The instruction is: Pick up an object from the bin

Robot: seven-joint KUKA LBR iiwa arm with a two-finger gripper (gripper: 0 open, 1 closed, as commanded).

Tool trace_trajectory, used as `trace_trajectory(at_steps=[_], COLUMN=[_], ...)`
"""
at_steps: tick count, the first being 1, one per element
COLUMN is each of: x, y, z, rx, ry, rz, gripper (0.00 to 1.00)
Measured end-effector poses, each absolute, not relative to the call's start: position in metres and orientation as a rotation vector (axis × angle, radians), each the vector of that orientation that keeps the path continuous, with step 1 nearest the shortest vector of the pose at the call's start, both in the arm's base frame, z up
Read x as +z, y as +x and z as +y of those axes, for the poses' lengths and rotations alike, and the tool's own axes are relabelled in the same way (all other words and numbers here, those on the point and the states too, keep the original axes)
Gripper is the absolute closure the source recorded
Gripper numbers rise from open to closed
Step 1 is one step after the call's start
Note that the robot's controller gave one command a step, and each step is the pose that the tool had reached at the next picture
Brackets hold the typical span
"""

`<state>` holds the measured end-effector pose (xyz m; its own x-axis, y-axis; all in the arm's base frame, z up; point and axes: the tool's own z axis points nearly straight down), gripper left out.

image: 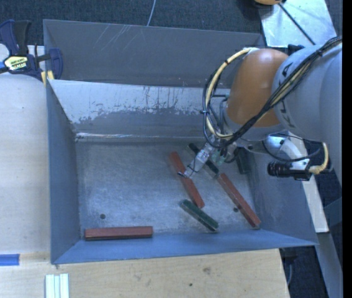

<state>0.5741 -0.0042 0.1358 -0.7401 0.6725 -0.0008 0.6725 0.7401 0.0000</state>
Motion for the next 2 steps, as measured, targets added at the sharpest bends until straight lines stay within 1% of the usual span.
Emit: trace_trajectory(at_steps=[1,2], x=[0.0710,0.0711], y=[0.6104,0.6104], z=[-0.0477,-0.0477], rx=[-0.001,-0.001], ry=[0.982,0.981], rz=[2.978,2.978], gripper=[1.00,1.00])
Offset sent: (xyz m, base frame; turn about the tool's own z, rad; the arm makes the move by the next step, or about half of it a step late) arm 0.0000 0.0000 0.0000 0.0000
